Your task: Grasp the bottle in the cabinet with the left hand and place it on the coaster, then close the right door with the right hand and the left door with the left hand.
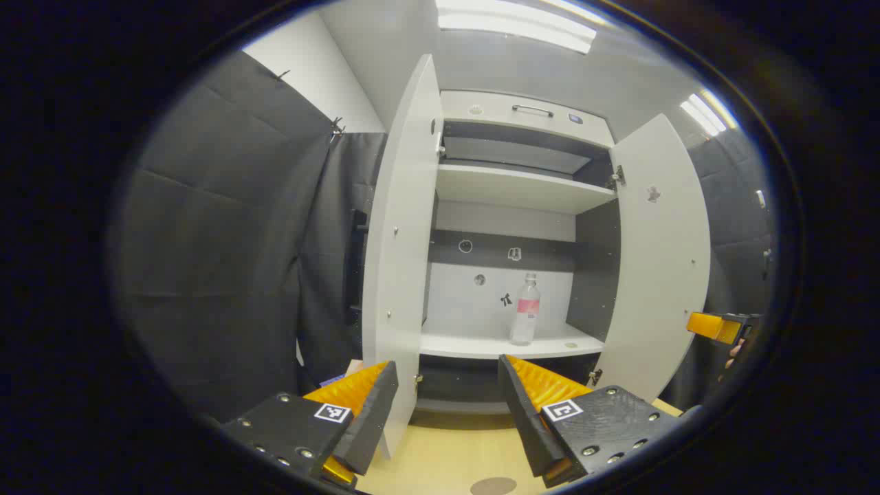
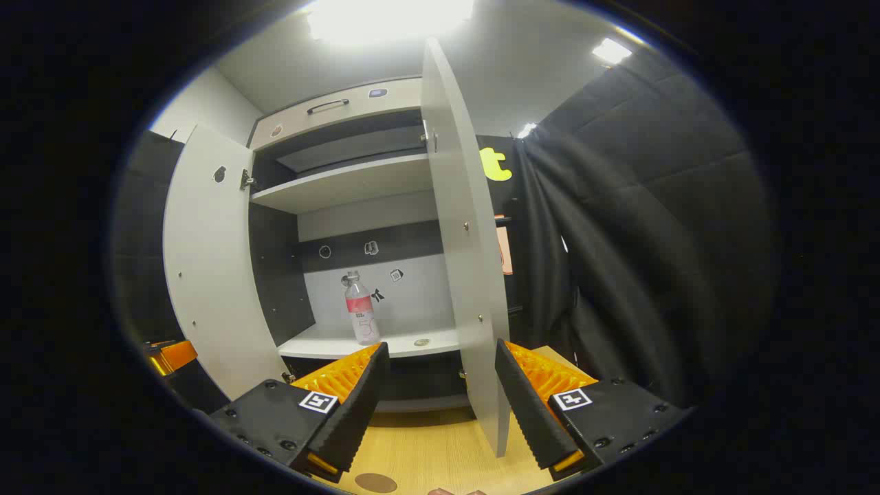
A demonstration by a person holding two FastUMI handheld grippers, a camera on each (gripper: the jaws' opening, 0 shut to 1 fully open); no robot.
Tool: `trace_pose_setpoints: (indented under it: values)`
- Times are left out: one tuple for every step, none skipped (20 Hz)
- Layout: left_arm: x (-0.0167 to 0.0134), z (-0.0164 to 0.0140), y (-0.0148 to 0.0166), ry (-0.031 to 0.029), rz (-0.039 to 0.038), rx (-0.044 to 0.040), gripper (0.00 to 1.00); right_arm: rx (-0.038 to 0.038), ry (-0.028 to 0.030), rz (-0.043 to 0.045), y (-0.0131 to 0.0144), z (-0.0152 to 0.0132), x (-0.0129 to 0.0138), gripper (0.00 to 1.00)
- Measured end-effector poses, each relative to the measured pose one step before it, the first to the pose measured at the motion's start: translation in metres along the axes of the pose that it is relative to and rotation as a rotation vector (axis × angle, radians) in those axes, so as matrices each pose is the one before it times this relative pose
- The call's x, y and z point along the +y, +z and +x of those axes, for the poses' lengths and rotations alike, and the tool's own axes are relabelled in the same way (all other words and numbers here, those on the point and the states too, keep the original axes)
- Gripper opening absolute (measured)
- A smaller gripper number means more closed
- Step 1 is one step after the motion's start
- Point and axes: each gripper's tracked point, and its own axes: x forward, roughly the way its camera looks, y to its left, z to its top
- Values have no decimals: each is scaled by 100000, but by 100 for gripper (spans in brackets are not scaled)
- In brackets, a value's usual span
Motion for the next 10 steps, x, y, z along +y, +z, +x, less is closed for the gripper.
trace_pose_setpoints:
  values:
    - [-35,-92,-123,-378,-50,202,92,-31,-706,-218,-88,-68,-122,98]
    - [-71,-71,-122,-221,426,279,92,3,-659,-376,-14,-57,-102,98]
    - [24,-48,-22,-198,620,50,92,-45,-705,-251,-116,-16,-62,98]
    - [-85,-96,69,-504,68,-266,92,59,-661,23,-101,-149,-95,98]
    - [-147,-218,126,-1045,-771,-586,92,-83,-227,442,-131,-221,-76,98]
    - [-144,-92,89,-945,-718,-289,92,210,-62,397,-85,-29,10,92]
    - [93,36,-78,-134,55,-88,85,588,131,228,-221,-96,22,92]
    - [117,-32,110,192,702,-151,85,604,45,48,-362,-664,-397,92]
    - [141,-140,-71,98,823,-193,85,195,13,-278,-222,-437,-98,92]
    - [120,25,57,55,758,-117,85,107,-46,-124,-8,-172,-38,98]
